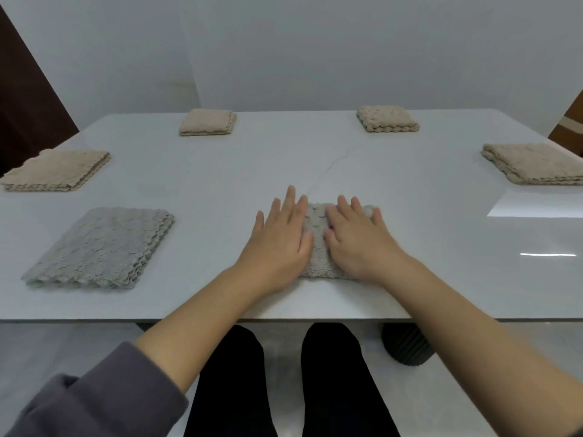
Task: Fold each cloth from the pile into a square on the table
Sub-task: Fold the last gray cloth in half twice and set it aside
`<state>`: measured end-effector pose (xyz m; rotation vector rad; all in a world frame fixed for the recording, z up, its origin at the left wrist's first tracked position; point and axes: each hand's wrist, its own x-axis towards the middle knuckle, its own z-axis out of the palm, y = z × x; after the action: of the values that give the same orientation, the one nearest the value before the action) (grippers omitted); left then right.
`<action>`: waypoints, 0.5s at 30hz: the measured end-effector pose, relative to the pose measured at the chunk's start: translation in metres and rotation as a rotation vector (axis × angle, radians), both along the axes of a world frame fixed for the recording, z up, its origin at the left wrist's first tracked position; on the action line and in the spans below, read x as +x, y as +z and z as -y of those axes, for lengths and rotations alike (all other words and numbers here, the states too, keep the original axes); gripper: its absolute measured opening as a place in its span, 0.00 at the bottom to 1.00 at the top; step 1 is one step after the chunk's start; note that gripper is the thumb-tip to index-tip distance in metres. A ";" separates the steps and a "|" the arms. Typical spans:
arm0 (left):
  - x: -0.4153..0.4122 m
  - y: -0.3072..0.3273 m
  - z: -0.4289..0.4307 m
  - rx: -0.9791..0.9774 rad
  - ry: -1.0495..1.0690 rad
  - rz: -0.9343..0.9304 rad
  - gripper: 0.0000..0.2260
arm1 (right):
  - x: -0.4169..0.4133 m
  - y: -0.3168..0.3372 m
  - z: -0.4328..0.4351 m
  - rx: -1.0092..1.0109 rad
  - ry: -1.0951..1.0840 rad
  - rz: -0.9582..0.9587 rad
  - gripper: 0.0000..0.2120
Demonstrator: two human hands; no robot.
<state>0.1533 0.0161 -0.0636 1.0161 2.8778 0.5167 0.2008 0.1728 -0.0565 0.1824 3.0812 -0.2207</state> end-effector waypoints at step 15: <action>0.039 -0.019 -0.082 -0.129 0.052 -0.054 0.29 | 0.037 -0.008 -0.075 -0.010 0.062 0.018 0.27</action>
<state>0.1925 0.0977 -0.0825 0.9537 2.9468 0.3050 0.2380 0.2476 -0.0645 0.0877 3.0617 -0.2311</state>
